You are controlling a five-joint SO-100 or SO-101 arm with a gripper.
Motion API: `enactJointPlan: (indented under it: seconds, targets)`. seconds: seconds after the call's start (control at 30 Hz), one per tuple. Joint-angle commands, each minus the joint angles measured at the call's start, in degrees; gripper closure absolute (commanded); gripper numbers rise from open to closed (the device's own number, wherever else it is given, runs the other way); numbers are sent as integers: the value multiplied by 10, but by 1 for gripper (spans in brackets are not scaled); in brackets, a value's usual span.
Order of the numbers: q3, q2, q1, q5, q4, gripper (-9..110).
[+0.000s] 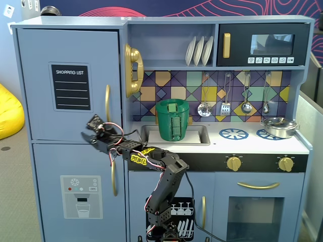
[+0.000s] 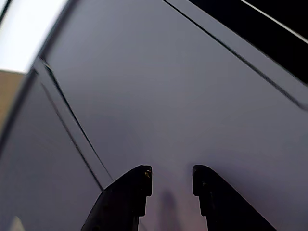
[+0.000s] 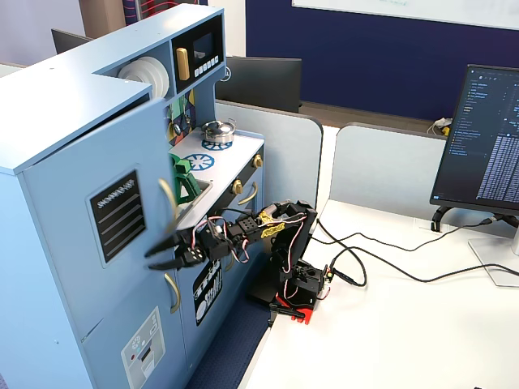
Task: Close the left cabinet door
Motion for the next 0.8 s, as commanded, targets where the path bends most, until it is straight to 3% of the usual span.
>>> enactJointPlan:
  seconds: [0.0, 0.17, 0.27, 0.53, 0.67, 0.77]
  targets:
    - [12, 57, 18, 11, -14, 102]
    - [83, 175, -20, 62, 85, 102]
    - [137, 267, 2, 99, 204, 102]
    - [353, 486, 265, 185, 527, 102]
    - [436, 512, 402, 215, 601, 101]
    - [471, 551, 443, 259, 693, 101]
